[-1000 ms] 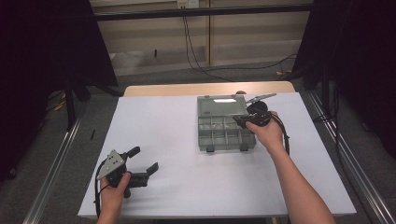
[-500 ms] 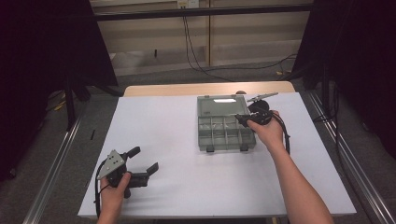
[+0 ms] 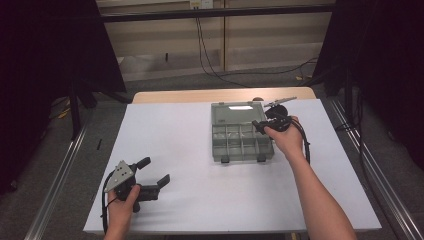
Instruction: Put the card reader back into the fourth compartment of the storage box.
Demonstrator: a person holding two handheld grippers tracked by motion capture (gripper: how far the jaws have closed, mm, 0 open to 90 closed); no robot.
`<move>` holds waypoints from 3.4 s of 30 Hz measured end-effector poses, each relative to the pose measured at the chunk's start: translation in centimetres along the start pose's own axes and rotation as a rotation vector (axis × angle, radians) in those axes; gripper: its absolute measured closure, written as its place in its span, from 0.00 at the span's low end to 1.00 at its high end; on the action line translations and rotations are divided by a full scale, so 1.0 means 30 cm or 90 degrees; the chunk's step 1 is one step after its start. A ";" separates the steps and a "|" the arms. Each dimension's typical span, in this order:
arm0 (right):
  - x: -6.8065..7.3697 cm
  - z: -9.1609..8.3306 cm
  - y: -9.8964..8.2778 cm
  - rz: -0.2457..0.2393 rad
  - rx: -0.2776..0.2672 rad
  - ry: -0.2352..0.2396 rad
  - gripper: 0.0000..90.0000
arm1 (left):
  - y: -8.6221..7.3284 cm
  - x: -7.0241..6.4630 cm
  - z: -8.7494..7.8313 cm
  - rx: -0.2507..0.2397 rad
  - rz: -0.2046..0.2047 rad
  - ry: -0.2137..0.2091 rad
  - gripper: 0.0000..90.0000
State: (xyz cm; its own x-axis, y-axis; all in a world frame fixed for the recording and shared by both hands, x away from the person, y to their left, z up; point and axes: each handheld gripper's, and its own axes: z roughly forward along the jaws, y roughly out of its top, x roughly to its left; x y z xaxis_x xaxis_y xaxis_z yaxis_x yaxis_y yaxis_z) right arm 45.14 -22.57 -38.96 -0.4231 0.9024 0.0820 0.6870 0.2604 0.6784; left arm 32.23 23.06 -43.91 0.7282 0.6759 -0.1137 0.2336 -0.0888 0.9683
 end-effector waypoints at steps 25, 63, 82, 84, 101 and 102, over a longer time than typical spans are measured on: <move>-0.019 0.036 -0.008 0.009 0.011 -0.018 0.83 | -0.001 -0.001 -0.001 0.002 0.001 -0.002 0.03; -0.034 0.052 -0.044 0.024 0.023 -0.031 0.83 | -0.001 0.000 -0.003 0.003 0.001 -0.002 0.03; -0.032 0.062 -0.045 0.028 0.023 -0.034 0.83 | -0.002 -0.001 -0.001 0.003 -0.002 -0.003 0.03; -0.033 0.063 -0.045 0.027 0.021 -0.035 0.83 | -0.002 0.000 -0.002 0.004 -0.002 -0.003 0.03; -0.056 0.024 -0.049 0.033 -0.006 -0.030 0.64 | -0.004 0.003 0.007 0.012 -0.012 -0.007 0.03; -0.060 0.019 -0.051 0.036 -0.008 -0.034 0.62 | -0.004 0.004 0.008 0.012 -0.014 -0.008 0.03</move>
State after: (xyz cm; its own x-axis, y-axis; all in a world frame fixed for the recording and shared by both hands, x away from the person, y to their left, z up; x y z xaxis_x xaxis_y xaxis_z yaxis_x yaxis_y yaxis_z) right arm 45.20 -24.39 -40.56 -0.3510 0.9328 0.0818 0.7014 0.2041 0.6829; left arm 32.45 22.96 -44.10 0.7313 0.6681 -0.1373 0.2615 -0.0886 0.9611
